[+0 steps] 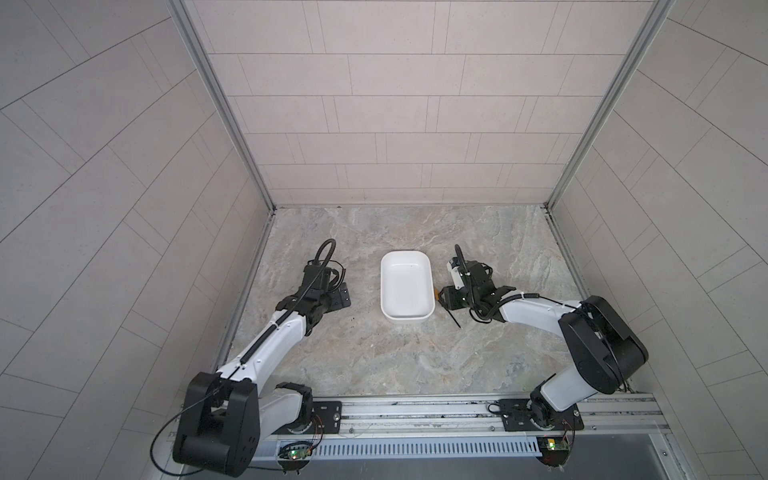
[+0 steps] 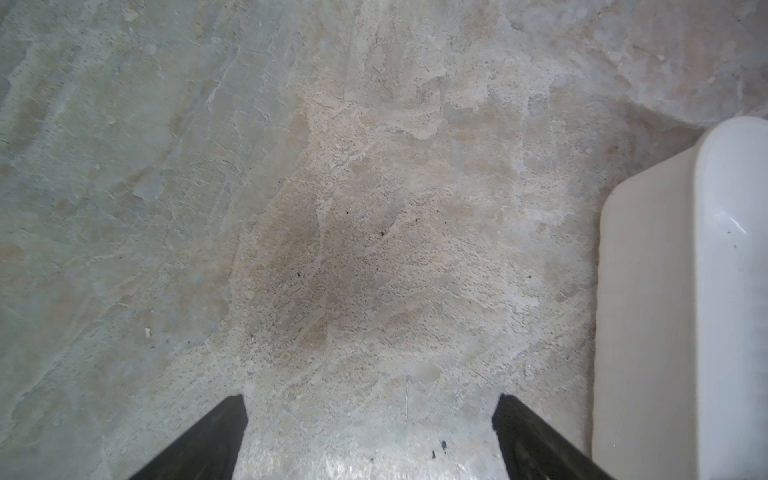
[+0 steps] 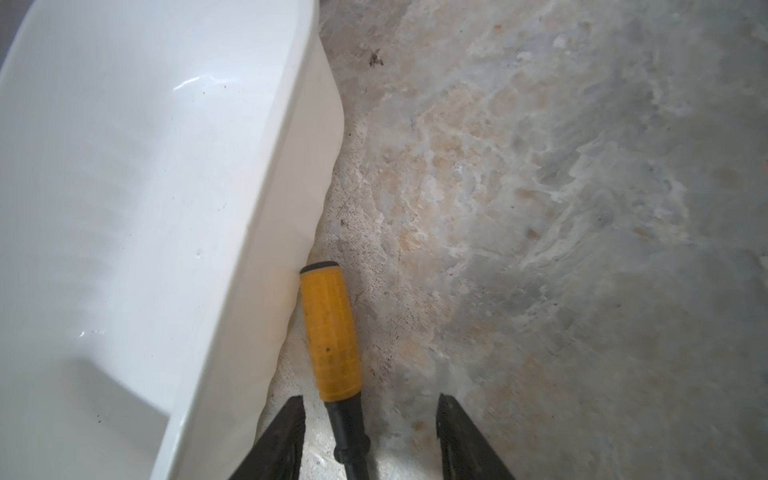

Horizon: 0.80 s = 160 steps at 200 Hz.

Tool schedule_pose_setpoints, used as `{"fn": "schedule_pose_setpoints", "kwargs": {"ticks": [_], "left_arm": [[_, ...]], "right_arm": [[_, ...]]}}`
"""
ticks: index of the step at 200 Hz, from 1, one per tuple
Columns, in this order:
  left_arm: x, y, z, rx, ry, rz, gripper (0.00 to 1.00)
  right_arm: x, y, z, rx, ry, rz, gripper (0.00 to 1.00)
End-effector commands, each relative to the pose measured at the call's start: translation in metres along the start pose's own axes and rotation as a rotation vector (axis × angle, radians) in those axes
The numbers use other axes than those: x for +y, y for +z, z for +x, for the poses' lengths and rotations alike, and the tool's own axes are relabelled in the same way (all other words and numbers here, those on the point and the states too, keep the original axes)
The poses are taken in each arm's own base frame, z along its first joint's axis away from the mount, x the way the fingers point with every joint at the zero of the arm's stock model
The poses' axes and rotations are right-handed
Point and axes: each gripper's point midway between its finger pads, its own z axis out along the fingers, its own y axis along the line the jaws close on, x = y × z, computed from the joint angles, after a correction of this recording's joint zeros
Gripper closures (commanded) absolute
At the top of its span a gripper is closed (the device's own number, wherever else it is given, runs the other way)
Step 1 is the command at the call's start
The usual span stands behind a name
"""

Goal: Put the screwdriver in the bin
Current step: 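Close the right gripper on the yellow handle and lift the screwdriver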

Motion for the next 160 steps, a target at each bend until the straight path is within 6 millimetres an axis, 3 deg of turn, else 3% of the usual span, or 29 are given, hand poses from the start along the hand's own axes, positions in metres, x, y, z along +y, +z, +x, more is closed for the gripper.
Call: {"fn": "schedule_pose_setpoints", "kwargs": {"ticks": [1,47,70,120,137,160], "left_arm": [[0.002,0.0,0.021,0.022,0.009,0.018,0.0],[-0.008,-0.001,0.022,0.016,0.002,0.086,0.0],[-0.005,-0.002,0.021,0.007,-0.001,0.069,0.0],[-0.004,0.0,0.021,0.006,-0.005,0.063,0.0],[0.002,0.001,0.021,0.001,-0.009,0.034,0.0],[0.002,-0.001,0.021,0.001,-0.013,0.032,0.0]], "right_arm": [[-0.004,0.005,0.01,0.042,-0.02,0.033,0.48],[0.007,0.021,0.022,0.081,-0.031,0.027,0.48],[0.004,0.024,0.026,0.109,-0.042,0.076,0.51],[-0.019,0.013,0.023,0.069,-0.032,0.201,0.7],[-0.027,0.006,0.019,0.051,-0.024,0.248,0.81],[-0.038,-0.004,0.015,0.035,-0.031,0.314,0.86]]}}
